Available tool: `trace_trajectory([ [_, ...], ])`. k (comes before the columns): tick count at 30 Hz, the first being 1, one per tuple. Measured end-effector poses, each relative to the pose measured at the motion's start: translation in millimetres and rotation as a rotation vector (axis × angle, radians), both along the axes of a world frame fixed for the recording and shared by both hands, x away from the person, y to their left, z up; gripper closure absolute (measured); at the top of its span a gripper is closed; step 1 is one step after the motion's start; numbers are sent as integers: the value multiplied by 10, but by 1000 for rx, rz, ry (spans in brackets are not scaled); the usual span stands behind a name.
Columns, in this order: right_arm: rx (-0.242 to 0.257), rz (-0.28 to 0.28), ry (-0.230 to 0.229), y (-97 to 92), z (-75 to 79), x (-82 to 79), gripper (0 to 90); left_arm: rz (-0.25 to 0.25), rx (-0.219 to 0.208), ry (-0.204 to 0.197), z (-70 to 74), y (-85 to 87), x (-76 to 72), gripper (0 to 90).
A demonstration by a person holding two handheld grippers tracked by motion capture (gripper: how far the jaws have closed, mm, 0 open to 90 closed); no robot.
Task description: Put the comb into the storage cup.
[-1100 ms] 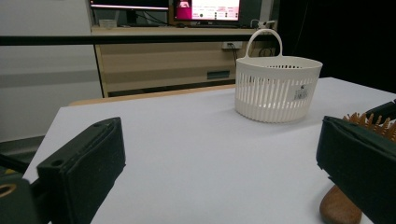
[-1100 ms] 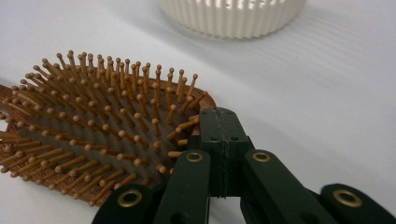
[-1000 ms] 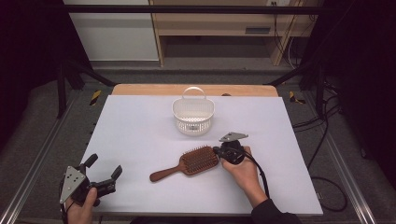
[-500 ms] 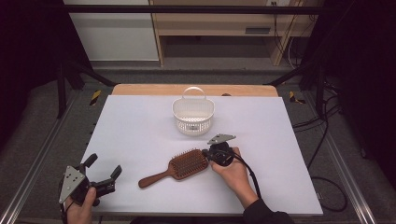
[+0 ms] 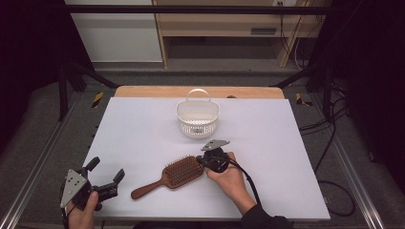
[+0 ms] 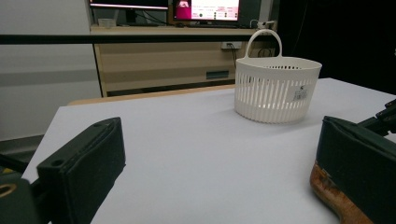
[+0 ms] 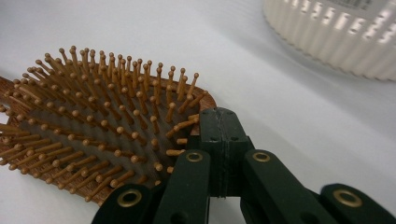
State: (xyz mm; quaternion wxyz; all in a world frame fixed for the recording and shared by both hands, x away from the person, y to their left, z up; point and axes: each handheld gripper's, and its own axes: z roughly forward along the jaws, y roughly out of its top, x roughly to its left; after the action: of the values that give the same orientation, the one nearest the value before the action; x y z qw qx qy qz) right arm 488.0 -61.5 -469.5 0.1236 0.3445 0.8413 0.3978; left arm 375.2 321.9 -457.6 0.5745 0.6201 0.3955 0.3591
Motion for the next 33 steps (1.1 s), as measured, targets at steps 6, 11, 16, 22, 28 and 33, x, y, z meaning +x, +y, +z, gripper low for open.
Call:
trace_trajectory([
  [6, -3, -1, -6, 12, -5, -8, 900, -2, -13, 4, 2, 9, 1, 11],
  [11, 16, -11, -27, -46, 35, -31, 898, -4, -8, 7, -4, 6, 4, 11],
  [16, 50, -36, -65, -203, 129, -97, 866, -1, -23, 27, -35, 14, -1, 13],
  [22, 130, -70, -149, -566, 212, -277, 710, 10, -2, 31, -58, 0, -9, 15],
  [28, 180, -138, -284, -1036, 265, -539, 382, 8, 26, 33, -11, -68, 21, 15],
  [33, 214, -224, -398, -1354, 277, -652, 161, -9, 72, 88, 59, -190, 47, 16],
])
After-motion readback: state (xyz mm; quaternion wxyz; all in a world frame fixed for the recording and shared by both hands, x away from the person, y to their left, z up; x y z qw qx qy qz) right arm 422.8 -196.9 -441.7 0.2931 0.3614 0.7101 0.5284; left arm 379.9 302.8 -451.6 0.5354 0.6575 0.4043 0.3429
